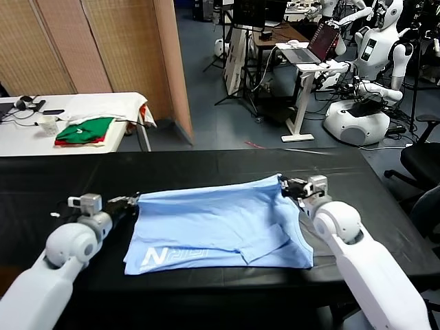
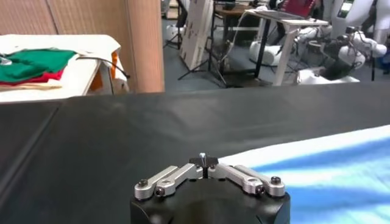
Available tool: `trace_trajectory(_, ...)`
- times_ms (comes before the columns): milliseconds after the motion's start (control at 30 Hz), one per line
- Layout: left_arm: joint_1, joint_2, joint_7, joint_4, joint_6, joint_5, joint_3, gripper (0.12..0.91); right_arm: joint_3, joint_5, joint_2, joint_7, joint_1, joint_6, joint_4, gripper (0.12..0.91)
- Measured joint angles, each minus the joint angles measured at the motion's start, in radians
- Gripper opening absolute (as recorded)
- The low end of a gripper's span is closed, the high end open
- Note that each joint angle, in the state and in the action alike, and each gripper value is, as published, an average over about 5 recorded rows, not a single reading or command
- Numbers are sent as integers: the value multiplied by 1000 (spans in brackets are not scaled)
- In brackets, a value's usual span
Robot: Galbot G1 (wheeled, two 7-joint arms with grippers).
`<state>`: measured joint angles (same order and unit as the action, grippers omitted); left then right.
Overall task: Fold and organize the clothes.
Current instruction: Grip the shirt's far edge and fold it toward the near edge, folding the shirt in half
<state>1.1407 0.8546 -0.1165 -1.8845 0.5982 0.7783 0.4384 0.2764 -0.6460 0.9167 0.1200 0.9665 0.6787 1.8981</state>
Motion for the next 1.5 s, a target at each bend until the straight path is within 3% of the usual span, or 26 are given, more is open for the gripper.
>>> trace_trajectory(333, 142, 17, -16, -128, 20, -45, 44, 147, 35, 11, -30, 32, 192, 58, 141, 141)
trace_trajectory(767, 275, 43, 2, -178, 13, -153, 83, 147, 42, 26, -29, 41, 271, 58, 176, 141)
trace_trajectory(967, 309, 60, 3, -178, 8, -188, 84, 147, 48, 26, -21, 14, 287, 58, 183, 149)
trace_trajectory(1067, 320, 68, -2, -184, 8, -205, 85, 156, 60, 20, -23, -11, 298, 58, 197, 246)
trace_trajectory(1167, 330, 80, -7, -195, 7, -223, 92, 258, 78, 5, -24, -20, 311, 58, 216, 411)
trace_trajectory(1267, 340, 93, -11, -211, 7, -228, 107, 436, 101, -17, -20, -18, 319, 58, 238, 600)
trace_trajectory(1400, 358, 111, -12, -241, 9, -226, 137, 700, 129, -38, 2, 18, 307, 56, 243, 819)
trace_trajectory(1500, 361, 125, -14, -259, 1, -221, 155, 847, 132, -37, 30, 54, 284, 32, 219, 894)
